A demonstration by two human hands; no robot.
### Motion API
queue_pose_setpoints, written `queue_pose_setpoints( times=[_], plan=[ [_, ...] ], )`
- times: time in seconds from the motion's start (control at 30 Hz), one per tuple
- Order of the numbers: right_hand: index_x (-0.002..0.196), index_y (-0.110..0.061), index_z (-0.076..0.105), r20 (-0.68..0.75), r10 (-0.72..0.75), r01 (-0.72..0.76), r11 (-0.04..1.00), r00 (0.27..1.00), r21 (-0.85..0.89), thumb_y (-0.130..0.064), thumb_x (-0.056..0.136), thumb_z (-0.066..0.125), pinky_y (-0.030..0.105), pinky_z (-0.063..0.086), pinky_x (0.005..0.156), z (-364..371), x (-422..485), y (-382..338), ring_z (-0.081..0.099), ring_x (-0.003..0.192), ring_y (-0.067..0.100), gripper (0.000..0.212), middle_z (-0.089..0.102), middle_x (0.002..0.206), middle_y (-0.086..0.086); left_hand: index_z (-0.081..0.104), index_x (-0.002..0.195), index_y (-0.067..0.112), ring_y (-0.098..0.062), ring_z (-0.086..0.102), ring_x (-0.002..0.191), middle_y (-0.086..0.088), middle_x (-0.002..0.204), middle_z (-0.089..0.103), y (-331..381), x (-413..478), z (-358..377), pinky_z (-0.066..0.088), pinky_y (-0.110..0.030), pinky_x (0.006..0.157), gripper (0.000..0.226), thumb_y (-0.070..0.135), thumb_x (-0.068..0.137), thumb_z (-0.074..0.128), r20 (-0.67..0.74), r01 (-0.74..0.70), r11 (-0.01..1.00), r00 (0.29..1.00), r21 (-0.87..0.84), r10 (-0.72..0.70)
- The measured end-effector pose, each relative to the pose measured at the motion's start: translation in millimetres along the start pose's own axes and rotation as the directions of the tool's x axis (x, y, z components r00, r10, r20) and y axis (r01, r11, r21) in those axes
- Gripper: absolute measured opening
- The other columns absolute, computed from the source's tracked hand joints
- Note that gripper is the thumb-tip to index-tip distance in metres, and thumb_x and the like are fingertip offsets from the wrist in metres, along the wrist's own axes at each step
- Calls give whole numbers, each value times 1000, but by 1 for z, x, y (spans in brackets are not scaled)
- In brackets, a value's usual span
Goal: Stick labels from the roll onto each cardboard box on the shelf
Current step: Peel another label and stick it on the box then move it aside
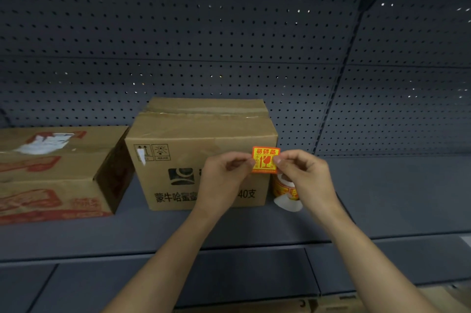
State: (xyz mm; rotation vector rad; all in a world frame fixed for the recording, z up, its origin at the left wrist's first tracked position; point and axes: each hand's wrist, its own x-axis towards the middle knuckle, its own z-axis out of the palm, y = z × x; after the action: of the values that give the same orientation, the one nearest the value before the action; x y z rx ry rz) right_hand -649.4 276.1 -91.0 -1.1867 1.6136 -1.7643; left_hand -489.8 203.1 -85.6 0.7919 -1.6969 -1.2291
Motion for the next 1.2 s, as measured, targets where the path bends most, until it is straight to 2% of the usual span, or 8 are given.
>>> queue_pose_setpoints(
  times=[0.1, 0.2, 0.33, 0.47, 0.57, 0.63, 0.77, 1.2],
  plan=[
    [84, -14, 72, 15, -41, 42, 997, 999, -67, -12, 87, 71, 13, 49, 65, 1, 4, -1, 62, 69, 4, 4, 71, 77, -1, 76, 109, 20, 5, 66, 86, 14, 95, 75, 2, -2, -4, 54, -16, 81, 19, 19, 92, 67, 19, -97, 972, 995, 214, 96],
    [83, -17, 71, 18, -37, 39, 992, 999, -118, -14, 89, 70, 18, 50, 65, -2, 8, 2, 61, 69, 6, 7, 70, 77, -1, 75, 101, 19, -6, 62, 81, 9, 87, 70, 6, -1, -10, 50, -21, 77, 17, 27, 96, 61, 63, -202, 852, 979, 484, 196],
    [83, -20, 72, -6, 10, -11, 987, 1000, -161, -21, 89, 70, 52, 55, 64, -9, 13, 4, 62, 72, 21, 7, 73, 81, 8, 73, 100, 10, -13, 61, 81, 1, 92, 68, 11, 1, -15, 44, -18, 76, 21, 27, 95, 60, 68, -314, 707, 933, 633, 353],
    [83, -19, 71, 48, -17, 25, 987, 999, -160, -17, 90, 70, 25, 52, 69, -6, 19, 1, 64, 73, 11, 7, 72, 80, 6, 72, 108, 14, -19, 57, 105, 1, 105, 69, 8, 12, -16, 48, -40, 90, 28, 32, 95, 55, 83, -429, 507, 818, 748, 569],
    [84, -17, 70, 84, -29, 41, 987, 996, -154, -14, 91, 68, 17, 50, 66, -2, 23, -1, 62, 72, 10, 7, 70, 78, 5, 68, 117, 13, -27, 46, 133, -1, 127, 63, 4, 26, -16, 25, -52, 117, 39, 40, 94, 53, 139, -418, 422, 823, 805, 550],
    [84, -15, 69, 95, -32, 46, 988, 995, -147, -13, 92, 67, 15, 48, 63, 1, 24, -1, 59, 68, 6, 8, 67, 76, 3, 64, 125, 15, -25, 44, 137, 0, 134, 60, 3, 32, -13, 15, -57, 120, 51, 50, 93, 46, 163, -388, 415, 861, 823, 482],
    [83, -17, 67, 104, -53, 67, 988, 993, -138, -11, 92, 66, 17, 49, 64, 3, 27, 1, 58, 68, 6, 10, 65, 75, 1, 66, 124, 20, -17, 55, 125, 4, 129, 64, -5, 37, -9, 26, -52, 115, 55, 57, 92, 41, 162, -372, 427, 877, 824, 452],
    [87, -14, 68, 59, -41, 49, 988, 997, -147, -12, 93, 66, 18, 53, 66, 4, 35, 7, 61, 72, 9, 6, 68, 81, 4, 69, 119, 24, -17, 58, 111, 8, 118, 69, -6, 43, -4, 31, -41, 102, 32, 36, 89, 67, 60, -339, 504, 870, 795, 490]
  ],
)
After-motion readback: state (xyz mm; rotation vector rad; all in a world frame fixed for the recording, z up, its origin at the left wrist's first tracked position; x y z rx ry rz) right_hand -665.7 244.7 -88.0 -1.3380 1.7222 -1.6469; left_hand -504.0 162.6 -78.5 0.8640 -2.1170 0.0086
